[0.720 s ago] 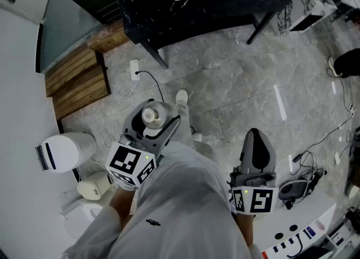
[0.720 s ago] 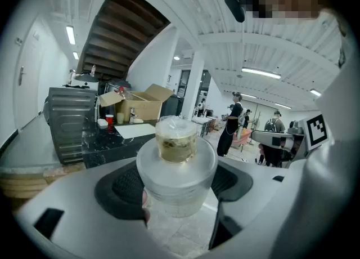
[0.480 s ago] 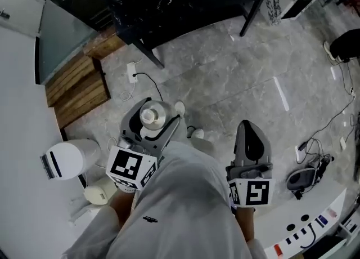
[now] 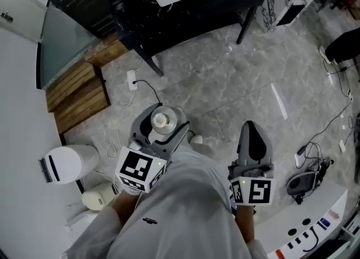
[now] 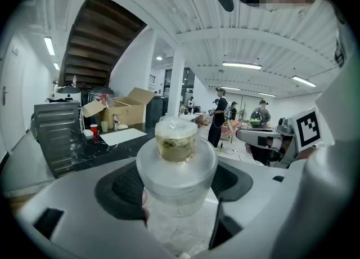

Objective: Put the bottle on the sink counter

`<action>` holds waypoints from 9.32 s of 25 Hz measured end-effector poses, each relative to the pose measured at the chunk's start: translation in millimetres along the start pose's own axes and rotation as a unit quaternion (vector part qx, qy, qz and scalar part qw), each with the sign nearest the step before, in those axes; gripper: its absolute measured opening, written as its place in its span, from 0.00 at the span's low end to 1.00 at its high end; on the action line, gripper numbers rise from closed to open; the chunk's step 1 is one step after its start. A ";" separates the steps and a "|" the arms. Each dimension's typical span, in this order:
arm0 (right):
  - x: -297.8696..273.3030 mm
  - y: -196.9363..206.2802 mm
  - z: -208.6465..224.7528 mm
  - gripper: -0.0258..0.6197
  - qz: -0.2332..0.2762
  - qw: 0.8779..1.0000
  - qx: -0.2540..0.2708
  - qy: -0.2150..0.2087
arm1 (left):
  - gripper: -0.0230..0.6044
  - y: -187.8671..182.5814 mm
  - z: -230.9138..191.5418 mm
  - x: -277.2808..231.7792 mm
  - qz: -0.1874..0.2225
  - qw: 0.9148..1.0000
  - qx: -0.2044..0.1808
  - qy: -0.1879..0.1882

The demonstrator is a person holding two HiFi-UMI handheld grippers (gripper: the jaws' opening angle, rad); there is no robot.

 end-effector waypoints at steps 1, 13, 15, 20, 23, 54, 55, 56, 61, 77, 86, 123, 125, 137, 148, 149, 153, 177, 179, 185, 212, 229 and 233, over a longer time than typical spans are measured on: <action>1.3 0.9 -0.9 0.05 0.001 1.000 -0.001 0.001 | 0.57 1.0 1.7 0.4 -0.001 1.000 0.001 0.003; -41.6 11.9 18.9 0.06 -0.020 1.000 -0.014 0.015 | 0.57 -11.4 -17.7 -55.4 -0.012 1.000 -0.004 0.015; -55.5 9.0 28.9 0.05 -0.021 1.000 -0.013 0.019 | 0.57 -20.3 -23.9 -72.6 -0.011 1.000 -0.003 0.018; -95.5 -5.0 56.8 0.06 -0.022 0.999 -0.010 0.027 | 0.57 -49.4 -39.2 -115.8 -0.007 1.000 -0.001 0.026; -125.3 -16.1 70.0 0.06 -0.021 0.999 -0.007 0.032 | 0.57 -67.6 -52.3 -142.5 -0.005 0.999 -0.003 0.033; -332.3 -48.6 157.5 0.06 -0.026 0.994 0.005 0.102 | 0.57 -166.6 -159.0 -347.4 0.005 0.994 -0.020 0.110; -336.2 -48.7 160.8 0.06 -0.027 0.995 0.005 0.101 | 0.57 -168.0 -159.4 -352.1 0.003 0.994 -0.019 0.109; -339.9 -48.5 164.3 0.06 -0.028 0.995 0.005 0.100 | 0.57 -168.6 -159.7 -357.2 0.000 0.994 -0.019 0.108; -360.1 -45.8 198.4 0.06 -0.028 0.995 0.000 0.091 | 0.57 -179.6 -154.0 -394.7 -0.004 0.995 -0.020 0.101; -467.8 -76.5 377.1 0.06 -0.022 0.999 -0.019 0.036 | 0.57 -264.7 -111.4 -559.3 -0.020 0.997 -0.023 0.073; -525.0 -100.8 482.1 0.06 -0.027 0.999 -0.020 -0.008 | 0.57 -322.2 -91.2 -647.2 -0.022 0.999 -0.010 0.035; -694.7 -116.7 639.0 0.06 -0.038 0.994 -0.013 -0.101 | 0.57 -387.4 -101.1 -842.6 -0.047 0.998 0.024 -0.040; -706.5 -115.9 643.2 0.06 -0.037 0.994 -0.014 -0.101 | 0.57 -387.8 -104.6 -855.8 -0.049 0.998 0.024 -0.037; -775.7 -90.2 684.8 0.06 -0.053 0.994 -0.019 -0.097 | 0.57 -384.0 -124.6 -945.7 -0.059 0.997 0.031 -0.038; -834.0 -52.6 706.9 0.06 -0.073 0.991 -0.033 -0.105 | 0.57 -383.4 -154.8 -1017.6 -0.055 0.997 0.022 -0.043; -839.8 -48.9 708.9 0.06 -0.076 0.991 -0.035 -0.105 | 0.57 -383.6 -156.6 -1024.6 -0.056 0.997 0.021 -0.043; -860.4 -34.9 720.9 0.06 -0.083 0.991 -0.038 -0.100 | 0.57 -383.8 -161.9 -1056.3 -0.053 0.998 0.017 -0.040; -916.2 22.5 757.0 0.06 -0.112 0.990 -0.066 -0.062 | 0.57 -313.7 -185.1 -1184.5 -0.085 0.995 0.014 -0.043; -917.7 24.3 754.9 0.06 -0.111 0.989 -0.069 -0.062 | 0.57 -310.7 -186.2 -1188.0 -0.083 0.995 0.008 -0.047; -917.7 30.8 755.0 0.06 -0.110 0.989 -0.075 -0.059 | 0.57 -307.3 -182.0 -1196.7 -0.086 0.995 -0.016 -0.049; -895.4 48.7 777.6 0.06 -0.107 0.988 -0.107 -0.027 | 0.57 -297.6 -162.8 -1240.3 -0.049 0.995 -0.054 -0.065; -882.4 33.4 774.8 0.06 -0.113 0.989 -0.094 -0.028 | 0.62 -280.9 -168.3 -1221.3 -0.088 0.994 -0.021 -0.055; -869.8 23.4 772.7 0.06 -0.112 0.990 -0.089 -0.021 | 0.62 -277.6 -175.9 -1202.2 -0.094 0.993 -0.014 -0.066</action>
Point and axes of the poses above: the fingertips, and each gripper's own axes: x backward along the fingers, z to its right, y out of its underside, the point moved 3 cm from there along x, backward along the fingers, and after that the axes turned 15 degrees about -y, right-handed, at the moved point
